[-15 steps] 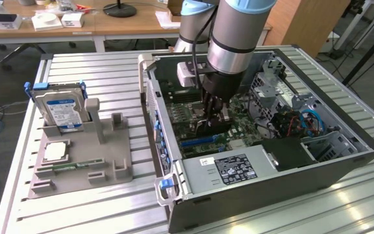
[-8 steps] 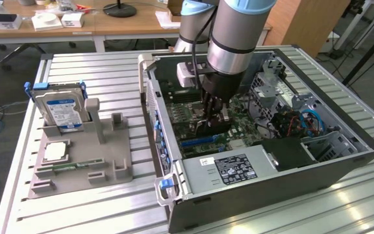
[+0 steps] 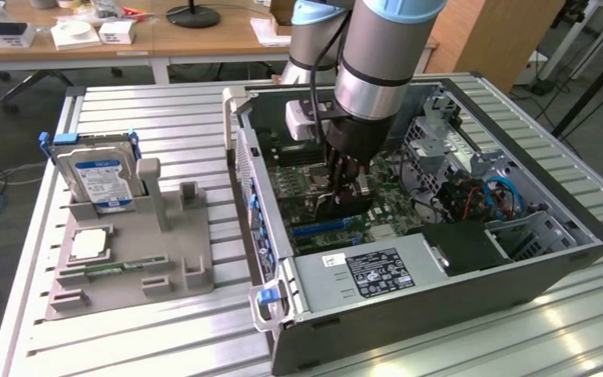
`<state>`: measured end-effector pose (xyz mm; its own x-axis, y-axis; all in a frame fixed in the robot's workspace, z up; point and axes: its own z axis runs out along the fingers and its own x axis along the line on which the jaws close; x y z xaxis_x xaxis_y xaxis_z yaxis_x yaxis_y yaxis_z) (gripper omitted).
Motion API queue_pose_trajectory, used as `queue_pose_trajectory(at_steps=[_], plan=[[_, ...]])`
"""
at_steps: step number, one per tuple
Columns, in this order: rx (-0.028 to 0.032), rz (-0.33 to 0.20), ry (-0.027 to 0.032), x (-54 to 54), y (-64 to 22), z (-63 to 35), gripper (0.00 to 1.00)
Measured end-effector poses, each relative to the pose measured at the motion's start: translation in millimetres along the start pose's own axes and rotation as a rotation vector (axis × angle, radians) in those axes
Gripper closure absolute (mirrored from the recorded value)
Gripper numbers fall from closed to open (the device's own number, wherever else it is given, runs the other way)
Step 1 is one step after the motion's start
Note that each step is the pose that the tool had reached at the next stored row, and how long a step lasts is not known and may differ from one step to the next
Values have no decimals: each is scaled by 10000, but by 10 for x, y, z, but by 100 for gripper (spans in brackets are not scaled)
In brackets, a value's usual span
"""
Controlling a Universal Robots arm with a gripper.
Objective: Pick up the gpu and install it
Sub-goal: 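Insert the gpu into the slot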
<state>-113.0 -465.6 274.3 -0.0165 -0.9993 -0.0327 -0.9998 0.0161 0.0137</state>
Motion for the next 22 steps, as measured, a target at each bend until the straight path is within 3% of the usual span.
queue_pose_trajectory(at_steps=[22], plan=[[-11, -1, 1, 1, -5, 24, 74]])
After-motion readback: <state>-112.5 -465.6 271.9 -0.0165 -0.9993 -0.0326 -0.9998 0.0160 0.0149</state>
